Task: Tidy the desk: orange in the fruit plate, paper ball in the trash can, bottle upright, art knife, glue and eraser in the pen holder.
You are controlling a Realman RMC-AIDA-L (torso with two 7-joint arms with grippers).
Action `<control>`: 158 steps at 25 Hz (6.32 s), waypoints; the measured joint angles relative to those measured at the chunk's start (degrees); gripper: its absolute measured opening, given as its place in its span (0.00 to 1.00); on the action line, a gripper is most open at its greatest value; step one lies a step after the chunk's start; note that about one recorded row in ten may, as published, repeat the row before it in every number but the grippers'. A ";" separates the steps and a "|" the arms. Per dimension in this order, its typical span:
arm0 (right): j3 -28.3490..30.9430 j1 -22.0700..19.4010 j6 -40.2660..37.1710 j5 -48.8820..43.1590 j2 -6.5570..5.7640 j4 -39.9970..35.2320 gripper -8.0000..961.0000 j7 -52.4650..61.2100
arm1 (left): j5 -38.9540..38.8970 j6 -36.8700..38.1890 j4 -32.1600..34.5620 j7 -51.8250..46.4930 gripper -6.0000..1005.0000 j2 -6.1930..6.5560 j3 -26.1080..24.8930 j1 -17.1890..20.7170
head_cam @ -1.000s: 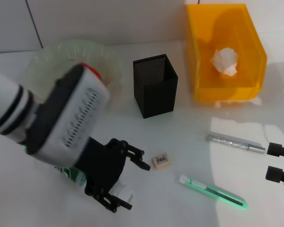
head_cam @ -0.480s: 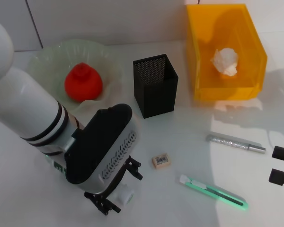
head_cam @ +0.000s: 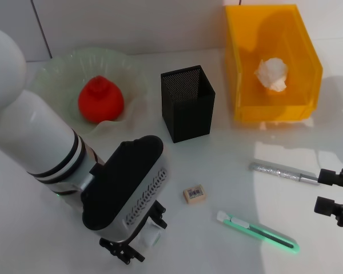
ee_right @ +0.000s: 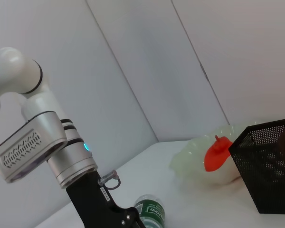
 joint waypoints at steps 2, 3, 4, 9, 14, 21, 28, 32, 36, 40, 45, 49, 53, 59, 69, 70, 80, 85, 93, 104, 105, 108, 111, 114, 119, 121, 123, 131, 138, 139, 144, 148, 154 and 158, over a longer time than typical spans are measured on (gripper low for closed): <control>-0.20 0.29 0.38 -0.07 -0.05 0.07 0.87 0.01 | 0.00 -0.31 0.00 -0.31 0.80 0.00 0.35 0.05; -0.27 0.48 0.54 -0.11 -0.07 0.14 0.87 0.01 | 0.00 -0.43 0.00 -0.33 0.80 0.00 0.52 0.07; -0.36 0.64 0.64 -0.14 -0.13 0.26 0.87 0.02 | 0.00 -0.43 0.00 -0.33 0.80 0.00 0.52 0.07; -0.45 1.58 0.86 -1.35 -0.26 0.50 0.87 0.04 | 0.15 -1.24 -0.12 -0.74 0.63 0.00 1.55 0.20; -0.45 2.24 0.95 -1.57 -0.32 1.20 0.87 0.04 | 0.72 -1.93 -0.46 -0.70 0.61 0.00 1.75 0.08; -0.49 2.76 0.95 -1.57 -0.38 1.40 0.87 0.05 | 1.35 -2.01 -0.16 -0.18 0.56 0.00 3.15 -0.04; -0.52 3.70 1.70 -2.10 -0.45 2.01 0.87 0.05 | 1.26 -2.86 0.14 0.56 0.47 0.00 3.17 -0.12; -0.51 3.83 2.34 -2.33 -0.51 2.17 0.87 0.05 | 0.42 -3.14 3.09 0.51 0.44 0.00 2.91 0.64; -0.52 3.82 2.43 -2.36 -0.51 2.22 0.87 -0.09 | -1.21 -1.23 6.03 -0.52 0.44 0.10 1.30 1.37; -0.51 3.96 2.59 -2.36 -0.50 2.52 0.87 -0.56 | -4.32 1.81 8.51 -0.97 0.44 0.41 -4.99 3.16; -0.52 4.61 3.18 -2.36 -0.50 2.80 0.87 -0.84 | -5.26 3.99 11.72 -1.01 0.44 0.51 -11.95 6.14; -0.52 5.10 3.30 -2.36 -0.50 2.89 0.87 -0.86 | -7.81 7.60 15.17 -1.03 0.44 0.59 -20.09 9.44; -0.51 5.61 3.45 -2.36 -0.50 2.91 0.87 -0.89 | -10.67 9.92 16.65 -0.70 0.44 0.64 -26.79 11.27; -0.57 6.05 3.89 -2.36 -0.58 3.29 0.87 -0.96 | -13.79 10.55 15.44 -0.79 0.44 0.69 -33.94 12.78; -0.60 6.62 3.96 -2.36 -0.68 3.44 0.87 -1.01 | -18.46 12.75 13.76 -1.47 0.44 0.97 -41.78 14.27; -0.60 6.73 3.96 -2.36 -0.68 3.43 0.87 -1.01 | -18.47 12.85 13.76 -1.85 0.44 0.95 -41.94 14.27; -0.60 7.25 3.94 -2.48 -0.68 3.43 0.87 -1.07 | -18.52 12.58 12.83 -8.52 0.44 0.97 -45.84 13.52; -0.60 7.33 4.06 -2.54 -0.68 3.43 0.87 -1.21 | -18.54 14.56 12.65 -12.02 0.44 1.10 -50.65 13.36; -0.60 7.83 4.51 -2.60 -0.68 3.43 0.87 -1.28 | -18.58 15.50 11.14 -13.68 0.44 1.14 -51.96 13.41; -0.55 7.80 4.28 -2.80 -0.69 3.43 0.87 -1.84 | -18.08 10.55 2.69 -13.46 0.44 3.36 -52.59 11.49; -0.53 7.73 4.25 -2.80 -0.72 3.43 0.87 -1.86 | -18.00 10.26 1.72 -13.46 0.44 3.60 -52.65 11.15; -0.54 7.61 4.17 -2.80 -0.74 3.43 0.87 -1.89 | -17.94 9.60 -0.18 -13.47 0.44 3.93 -52.68 10.57; -0.60 7.58 4.14 -2.80 -0.76 3.43 0.87 -1.93 | -17.91 8.70 -0.91 -13.46 0.44 3.88 -52.66 10.45; -0.60 7.54 4.09 -2.80 -0.83 3.43 0.87 -1.98 | -17.90 8.41 -1.55 -13.47 0.44 3.82 -52.68 10.27; -0.60 7.46 3.99 -2.89 -0.85 3.43 0.87 -2.30 | -17.88 7.65 -2.33 -13.32 0.44 3.73 -52.70 10.16; -0.60 7.41 3.95 -2.91 -0.86 3.43 0.87 -2.49 | -17.88 6.92 -3.26 -13.52 0.44 3.69 -52.72 9.95; -0.60 7.37 3.92 -2.94 -0.86 3.43 0.87 -2.52 | -17.95 6.83 -3.74 -13.54 0.44 3.63 -52.77 9.84; -0.60 7.01 3.85 -3.06 -0.86 3.43 0.87 -2.66 | -17.83 5.52 -3.78 -13.86 0.44 2.96 -52.42 9.75; -0.60 6.97 3.85 -3.06 -0.85 3.43 0.87 -2.84 | -17.86 5.05 -3.85 -14.97 0.44 2.82 -52.28 9.29; -0.60 6.97 3.84 -3.06 -0.84 3.43 0.87 -2.94 | -17.86 5.03 -3.90 -15.16 0.47 2.81 -52.26 9.20; -0.60 6.96 3.84 -3.06 -0.71 3.43 0.87 -3.23 | -17.80 5.26 -3.91 -15.29 0.62 2.81 -52.11 8.88; -0.60 6.96 3.72 -3.06 -0.68 3.43 0.87 -3.28 | -17.87 5.51 -1.47 -15.56 0.69 2.81 -52.60 9.30; 0.07 6.86 3.44 -2.67 -0.62 3.43 0.87 -3.40 | -23.28 11.32 7.17 -15.57 0.79 1.63 -55.33 12.87; 3.80 6.86 3.46 -1.59 -0.31 3.42 0.87 -4.09 | -37.86 19.60 8.91 -12.22 0.79 1.00 -55.06 17.41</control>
